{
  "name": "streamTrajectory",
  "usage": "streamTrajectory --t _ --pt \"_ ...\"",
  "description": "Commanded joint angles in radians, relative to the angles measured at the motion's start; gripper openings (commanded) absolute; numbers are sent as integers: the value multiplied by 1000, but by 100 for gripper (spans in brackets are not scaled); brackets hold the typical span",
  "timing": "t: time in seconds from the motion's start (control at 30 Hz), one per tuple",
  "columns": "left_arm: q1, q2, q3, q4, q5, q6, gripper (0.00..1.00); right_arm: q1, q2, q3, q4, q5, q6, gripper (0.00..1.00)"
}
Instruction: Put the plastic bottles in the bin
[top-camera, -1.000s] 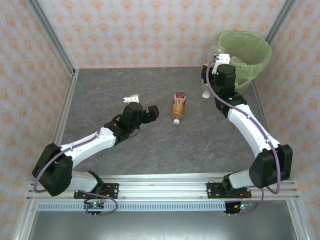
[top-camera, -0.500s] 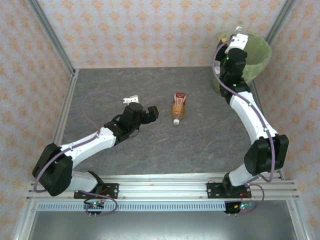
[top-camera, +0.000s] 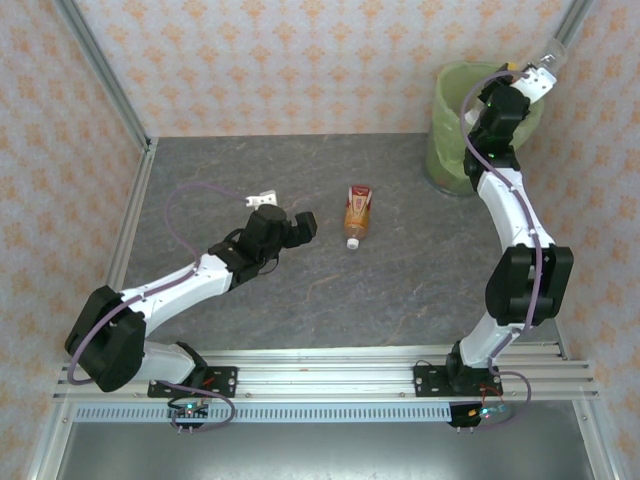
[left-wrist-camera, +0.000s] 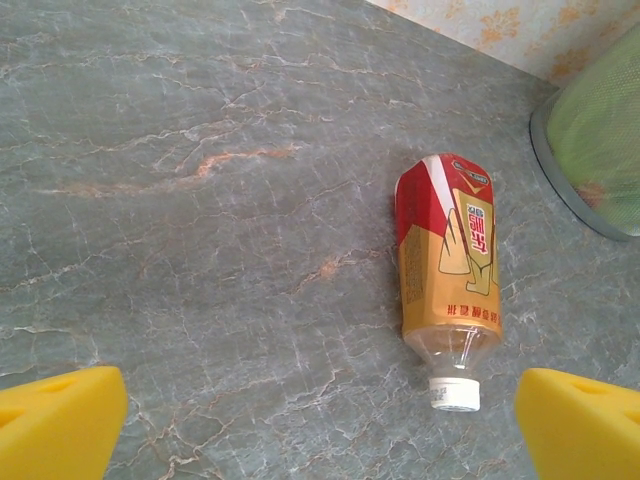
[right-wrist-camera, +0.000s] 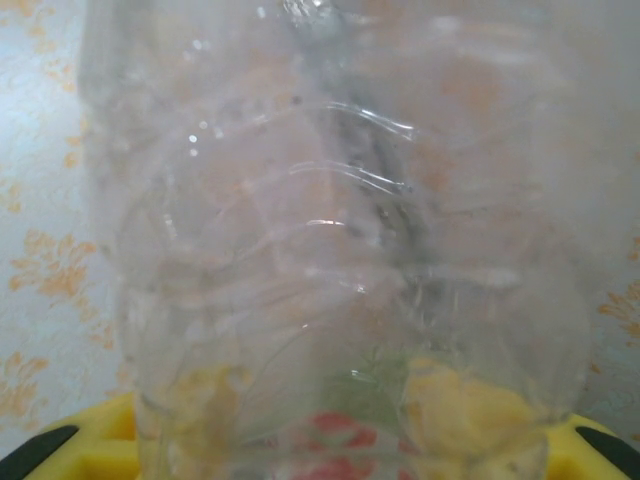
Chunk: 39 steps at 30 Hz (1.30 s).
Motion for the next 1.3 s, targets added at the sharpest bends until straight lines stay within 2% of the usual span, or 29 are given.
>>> streamTrajectory --t 0.0,0.13,0.37,0.63,0.77,0.87,0.97,1.03,1.07,1.27 --pt "8 20 35 -16 4 -14 100 5 40 71 73 56 40 42" --pt "8 26 33 -15 6 -18 100 5 81 83 69 58 24 44" --pt "8 28 30 -20 -1 -14 100 5 142 102 53 64 -81 53" --pt "7 39 29 -18 8 -20 100 5 207 189 -77 51 -204 58" --pt "7 43 31 -18 11 -21 100 5 289 348 -269 88 -264 64" --pt "8 43 33 -16 14 -22 100 5 380 563 -535 95 -258 80" --pt "8 44 33 -15 17 -23 100 5 445 754 -754 91 -208 88" --pt "7 43 31 -15 17 -24 100 5 452 810 -803 79 -196 91" --pt "8 43 30 -14 18 -24 100 5 450 828 -818 70 -195 99" --pt "8 46 24 -10 19 -23 100 5 447 896 -889 52 -244 99"
